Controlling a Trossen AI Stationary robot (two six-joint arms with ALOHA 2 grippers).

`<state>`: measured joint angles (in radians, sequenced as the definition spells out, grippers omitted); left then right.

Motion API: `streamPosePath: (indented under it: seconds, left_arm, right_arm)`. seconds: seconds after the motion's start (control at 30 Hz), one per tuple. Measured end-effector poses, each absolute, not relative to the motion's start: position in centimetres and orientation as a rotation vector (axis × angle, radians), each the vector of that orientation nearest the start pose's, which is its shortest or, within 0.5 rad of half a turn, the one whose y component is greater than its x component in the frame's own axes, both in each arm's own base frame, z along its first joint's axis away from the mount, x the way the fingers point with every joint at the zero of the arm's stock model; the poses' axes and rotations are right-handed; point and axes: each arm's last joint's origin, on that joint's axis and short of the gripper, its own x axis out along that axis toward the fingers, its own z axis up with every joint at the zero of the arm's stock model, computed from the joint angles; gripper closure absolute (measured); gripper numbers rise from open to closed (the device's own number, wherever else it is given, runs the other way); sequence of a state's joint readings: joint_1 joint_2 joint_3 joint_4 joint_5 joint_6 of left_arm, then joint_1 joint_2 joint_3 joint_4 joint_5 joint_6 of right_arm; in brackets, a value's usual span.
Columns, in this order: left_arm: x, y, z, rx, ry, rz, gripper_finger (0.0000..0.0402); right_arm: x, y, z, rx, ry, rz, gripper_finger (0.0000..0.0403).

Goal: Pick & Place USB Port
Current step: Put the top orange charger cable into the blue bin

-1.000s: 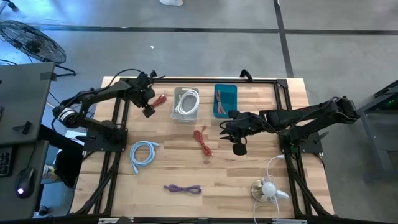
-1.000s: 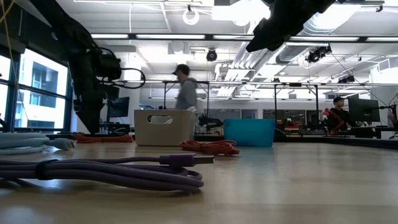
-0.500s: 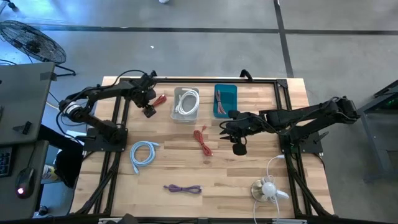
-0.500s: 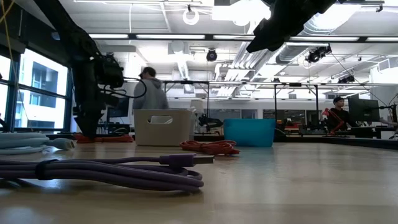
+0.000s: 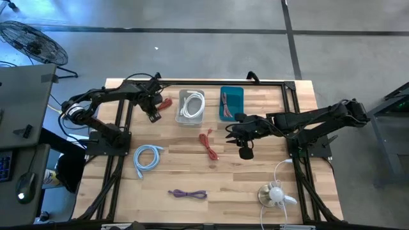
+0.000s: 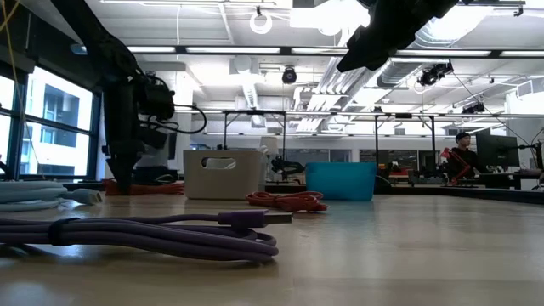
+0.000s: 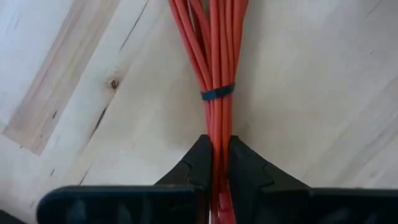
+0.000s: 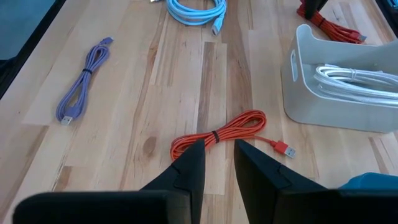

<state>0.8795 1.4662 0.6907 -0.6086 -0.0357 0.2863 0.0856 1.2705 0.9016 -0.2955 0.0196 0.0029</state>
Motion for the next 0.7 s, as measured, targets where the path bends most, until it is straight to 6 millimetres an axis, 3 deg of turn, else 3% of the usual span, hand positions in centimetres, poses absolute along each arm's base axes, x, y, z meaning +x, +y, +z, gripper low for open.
streamPosePath:
  seconds: [0.33,0.5,0.7]
  left_arm:
    - [13.8,16.9,15.5,-0.317,1.355,0.53,0.0377]
    - [12.6,15.6,17.6,-0.288,1.366,0.556,0.0379]
    - [11.3,13.7,21.1,-0.234,1.185,0.571,0.0379]
  right_arm:
    - [26.7,2.2,26.4,-0.033,0.664,0.063,0.0324]
    - [26.7,2.2,26.4,-0.037,0.664,0.064,0.0324]
    - [26.7,2.2,26.4,-0.041,0.663,0.065,0.0324]
